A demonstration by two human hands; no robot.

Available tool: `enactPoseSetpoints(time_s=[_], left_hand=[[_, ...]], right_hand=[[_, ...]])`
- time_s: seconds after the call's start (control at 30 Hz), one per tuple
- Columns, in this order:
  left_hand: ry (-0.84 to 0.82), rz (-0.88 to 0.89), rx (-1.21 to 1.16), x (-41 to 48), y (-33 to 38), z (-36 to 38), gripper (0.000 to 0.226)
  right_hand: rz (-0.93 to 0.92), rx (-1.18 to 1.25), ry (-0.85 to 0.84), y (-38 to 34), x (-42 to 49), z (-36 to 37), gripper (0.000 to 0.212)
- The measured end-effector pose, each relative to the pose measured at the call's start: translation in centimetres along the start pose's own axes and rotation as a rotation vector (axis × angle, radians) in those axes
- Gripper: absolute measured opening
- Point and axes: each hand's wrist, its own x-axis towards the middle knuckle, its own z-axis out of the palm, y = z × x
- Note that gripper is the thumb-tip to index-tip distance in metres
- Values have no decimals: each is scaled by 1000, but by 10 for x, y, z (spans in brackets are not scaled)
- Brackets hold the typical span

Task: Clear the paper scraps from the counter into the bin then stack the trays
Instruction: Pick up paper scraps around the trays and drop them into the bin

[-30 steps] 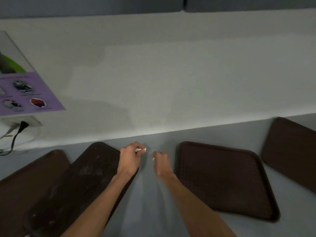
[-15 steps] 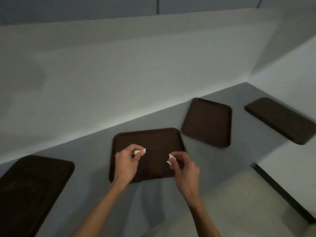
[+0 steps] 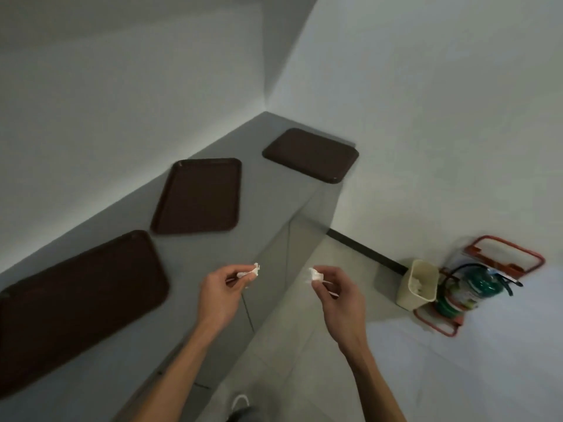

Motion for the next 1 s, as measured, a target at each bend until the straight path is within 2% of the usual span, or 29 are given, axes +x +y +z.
enactPoseSetpoints(time_s=[0.37, 0.73, 1.0], left_hand=[[-439, 40, 62, 66, 30, 273, 25], [-562, -12, 215, 122, 53, 536, 15], [-517, -86, 286, 162, 38, 694, 8]], right_hand=[[225, -28, 311, 114, 78, -204, 26], [448, -95, 400, 198, 197, -390, 21], [469, -178, 278, 301, 331, -485, 19]])
